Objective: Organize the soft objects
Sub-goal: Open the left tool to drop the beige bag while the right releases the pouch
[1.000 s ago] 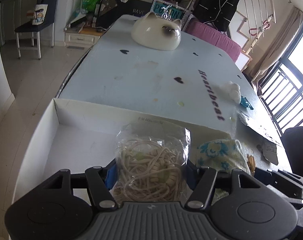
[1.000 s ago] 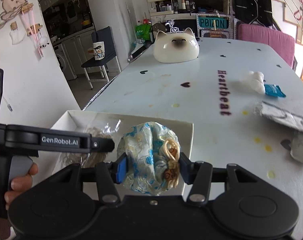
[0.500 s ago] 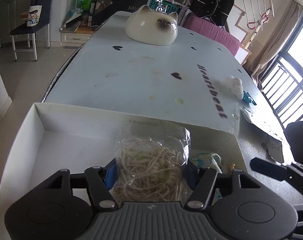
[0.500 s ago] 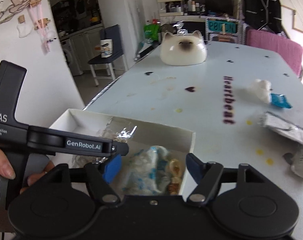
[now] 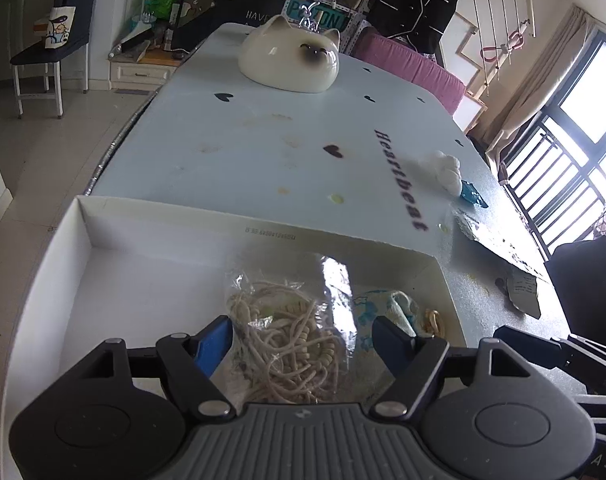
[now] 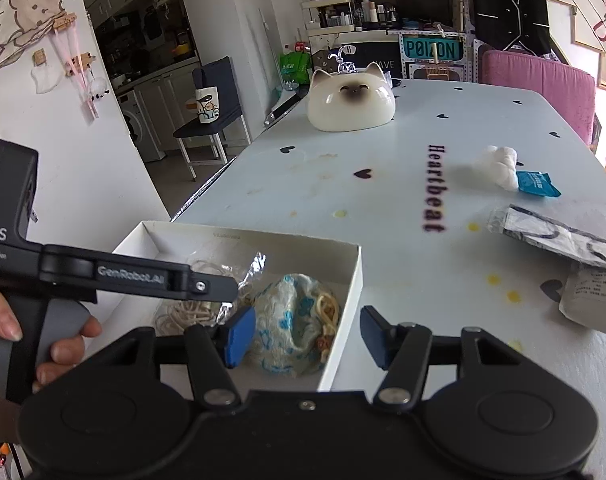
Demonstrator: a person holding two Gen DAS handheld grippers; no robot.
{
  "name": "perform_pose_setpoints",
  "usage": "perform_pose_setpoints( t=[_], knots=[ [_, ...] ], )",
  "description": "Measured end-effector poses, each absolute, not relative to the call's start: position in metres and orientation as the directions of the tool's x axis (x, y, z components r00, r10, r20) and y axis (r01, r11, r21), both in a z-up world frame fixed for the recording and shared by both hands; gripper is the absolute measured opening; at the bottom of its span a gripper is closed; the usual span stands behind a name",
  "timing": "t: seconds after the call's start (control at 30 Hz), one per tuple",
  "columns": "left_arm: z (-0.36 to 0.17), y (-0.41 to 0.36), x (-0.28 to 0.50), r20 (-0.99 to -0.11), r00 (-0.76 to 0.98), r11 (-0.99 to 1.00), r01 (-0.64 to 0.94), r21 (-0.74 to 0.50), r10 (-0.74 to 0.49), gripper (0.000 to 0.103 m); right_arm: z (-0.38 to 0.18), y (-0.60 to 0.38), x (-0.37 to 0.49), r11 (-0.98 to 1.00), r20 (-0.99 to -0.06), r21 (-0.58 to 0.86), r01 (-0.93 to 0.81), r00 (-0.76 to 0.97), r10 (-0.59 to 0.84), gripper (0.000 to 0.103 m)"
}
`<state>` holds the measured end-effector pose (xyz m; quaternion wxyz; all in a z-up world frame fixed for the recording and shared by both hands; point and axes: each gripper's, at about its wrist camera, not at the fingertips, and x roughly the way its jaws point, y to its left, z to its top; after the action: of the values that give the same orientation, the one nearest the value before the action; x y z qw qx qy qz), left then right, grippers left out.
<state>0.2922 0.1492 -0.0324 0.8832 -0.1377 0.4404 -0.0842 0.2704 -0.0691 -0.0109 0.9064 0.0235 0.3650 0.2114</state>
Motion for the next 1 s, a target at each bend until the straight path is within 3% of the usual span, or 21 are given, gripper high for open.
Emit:
perform_pose_setpoints(
  t=[0.07, 0.13, 0.6, 0.8, 1.0],
  knots=[
    [-0.028, 0.151, 0.288, -0.752, 0.603, 0.950, 0.029, -0.311, -0.265, 0.078, -0.011, -0.072, 0.268, 0.909, -0.650, 0.206, -0.363, 0.644, 0.405, 0.060],
    [-0.024, 0.151, 0.283, -0.747, 0.609, 0.950, 0.037, -0.310, -0.268, 0.086, -0.011, -0.073, 0.266, 0.907, -0.648, 0.212, -0.363, 0.643, 0.408, 0.061],
    [0.009, 0.141, 0.237, -0.710, 0.663, 0.968, 0.102, -0.227, -0.237, 0.089, 0.002, -0.084, 0.240, 0.916, -0.632, 0.192, -0.353, 0.670, 0.391, 0.072],
    [0.016, 0.140, 0.214, -0.693, 0.695, 0.981, 0.102, -0.168, -0.191, 0.100, 0.009, -0.091, 0.225, 0.924, -0.623, 0.174, -0.340, 0.689, 0.371, 0.075],
    [0.021, 0.141, 0.194, -0.676, 0.717, 0.984, 0.096, -0.148, -0.171, 0.103, 0.013, -0.097, 0.211, 0.931, -0.612, 0.161, -0.329, 0.707, 0.356, 0.084]
  ],
)
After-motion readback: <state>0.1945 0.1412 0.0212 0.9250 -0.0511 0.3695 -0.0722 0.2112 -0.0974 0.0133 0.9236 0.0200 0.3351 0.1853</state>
